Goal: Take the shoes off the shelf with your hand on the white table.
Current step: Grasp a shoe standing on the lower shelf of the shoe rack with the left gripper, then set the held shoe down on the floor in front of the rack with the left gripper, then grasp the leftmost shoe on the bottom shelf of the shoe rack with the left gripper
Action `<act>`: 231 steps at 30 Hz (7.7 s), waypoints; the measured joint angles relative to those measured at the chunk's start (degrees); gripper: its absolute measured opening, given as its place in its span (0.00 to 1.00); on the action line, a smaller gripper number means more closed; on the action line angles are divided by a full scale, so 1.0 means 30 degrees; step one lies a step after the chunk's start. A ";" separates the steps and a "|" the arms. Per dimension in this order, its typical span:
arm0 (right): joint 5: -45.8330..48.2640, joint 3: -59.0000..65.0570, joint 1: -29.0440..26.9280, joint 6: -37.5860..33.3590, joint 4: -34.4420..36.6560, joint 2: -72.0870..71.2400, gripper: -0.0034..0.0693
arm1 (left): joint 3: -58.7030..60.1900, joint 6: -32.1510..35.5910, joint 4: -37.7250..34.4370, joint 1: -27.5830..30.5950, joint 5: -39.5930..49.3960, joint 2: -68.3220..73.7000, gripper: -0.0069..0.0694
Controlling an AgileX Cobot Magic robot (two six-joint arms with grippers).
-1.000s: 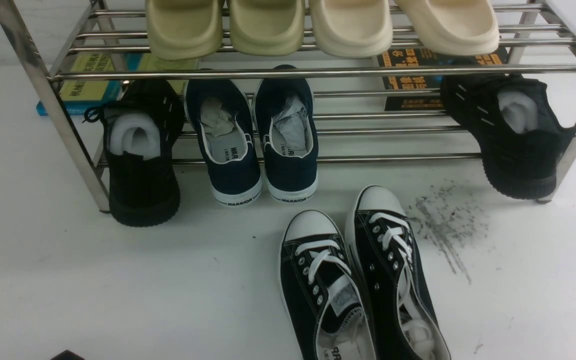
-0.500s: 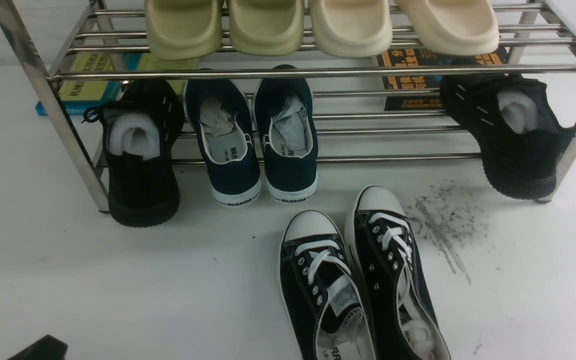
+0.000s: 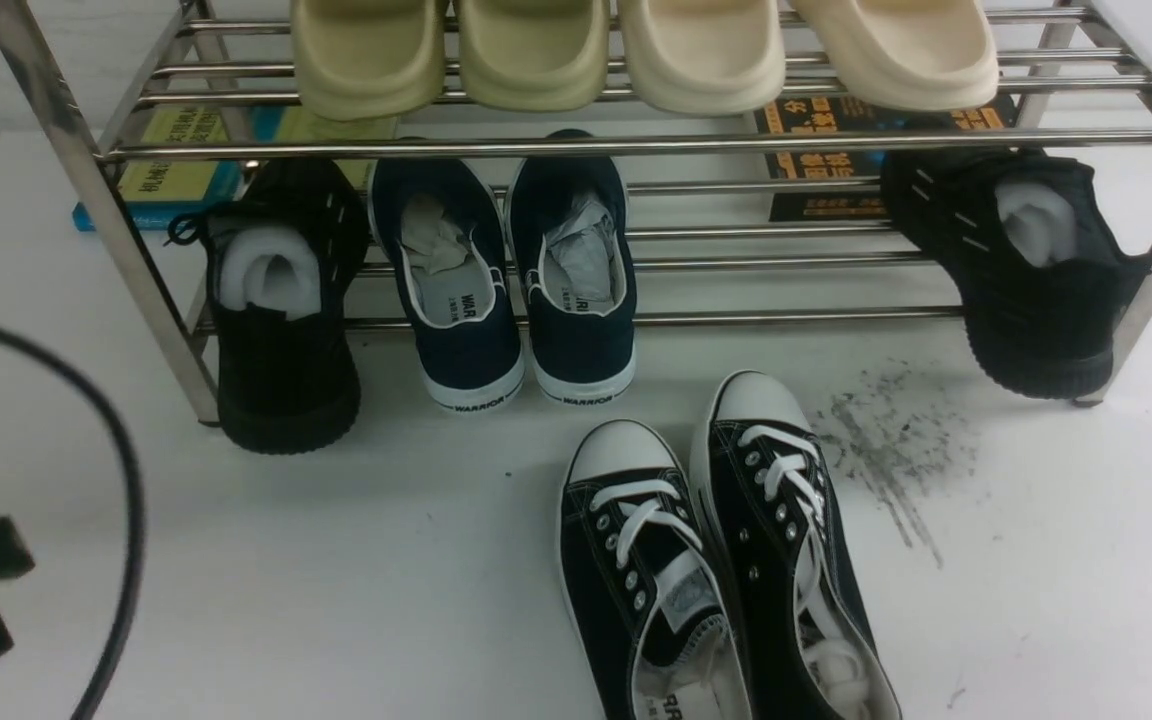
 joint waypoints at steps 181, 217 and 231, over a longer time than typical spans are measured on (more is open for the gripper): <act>0.0000 0.0000 0.0000 -0.0017 0.0000 0.0000 0.10 | -0.9835 -0.4481 0.3511 -0.8072 -0.3064 1.0973 0.59; 0.0000 0.0000 0.0000 -0.0017 0.0000 0.0000 0.10 | -1.2390 -1.0749 0.9603 -0.8068 -0.6243 1.9187 0.76; 0.0000 0.0000 0.0000 -0.0017 0.0000 0.0000 0.10 | -1.2412 -1.1002 1.1151 -0.8068 -0.7454 2.0938 0.65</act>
